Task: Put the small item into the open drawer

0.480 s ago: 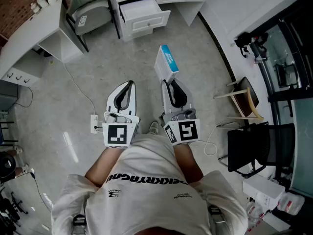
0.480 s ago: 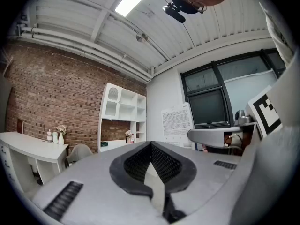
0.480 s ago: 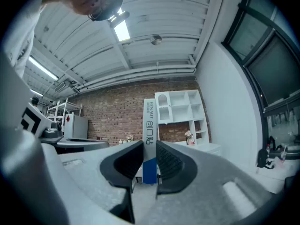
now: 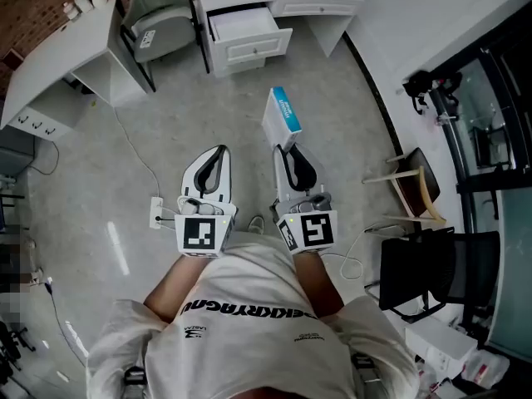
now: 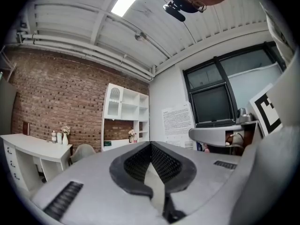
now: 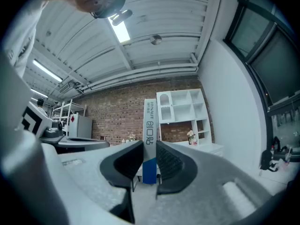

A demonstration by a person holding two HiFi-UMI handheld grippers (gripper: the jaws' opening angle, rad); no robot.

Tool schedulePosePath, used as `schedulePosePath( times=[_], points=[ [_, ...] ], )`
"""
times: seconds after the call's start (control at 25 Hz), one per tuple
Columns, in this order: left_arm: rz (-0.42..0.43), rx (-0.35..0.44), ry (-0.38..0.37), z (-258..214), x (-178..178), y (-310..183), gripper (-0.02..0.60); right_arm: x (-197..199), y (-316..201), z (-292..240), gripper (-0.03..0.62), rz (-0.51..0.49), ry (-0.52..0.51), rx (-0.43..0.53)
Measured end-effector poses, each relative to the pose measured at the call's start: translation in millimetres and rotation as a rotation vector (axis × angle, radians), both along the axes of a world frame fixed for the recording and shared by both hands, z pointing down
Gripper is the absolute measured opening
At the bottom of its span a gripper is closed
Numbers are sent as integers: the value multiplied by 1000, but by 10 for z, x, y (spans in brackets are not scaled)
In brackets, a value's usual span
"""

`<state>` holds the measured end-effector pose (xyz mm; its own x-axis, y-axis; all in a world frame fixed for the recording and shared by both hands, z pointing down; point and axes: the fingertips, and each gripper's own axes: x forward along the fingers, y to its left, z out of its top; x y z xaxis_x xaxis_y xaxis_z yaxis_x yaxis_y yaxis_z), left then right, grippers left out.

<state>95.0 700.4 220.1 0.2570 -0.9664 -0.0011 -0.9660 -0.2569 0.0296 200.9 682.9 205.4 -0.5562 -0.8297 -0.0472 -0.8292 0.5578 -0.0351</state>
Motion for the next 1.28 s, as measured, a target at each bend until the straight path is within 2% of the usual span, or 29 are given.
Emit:
schedulePosePath(
  times=[0.24, 0.6, 0.88, 1.28],
  points=[
    [-57, -27, -17, 97, 535, -14, -2, 508, -77, 92, 81, -58, -21, -13],
    [-90, -40, -34, 256, 546, -239, -3, 534, -372, 230, 81, -77, -25, -50],
    [-95, -55, -25, 425, 268, -832, -3, 232, -980, 402, 81, -86, -5, -81],
    [-67, -68, 1, 433, -529, -2482, -2, -589, -2567, 503, 81, -75, 10, -126]
  ],
)
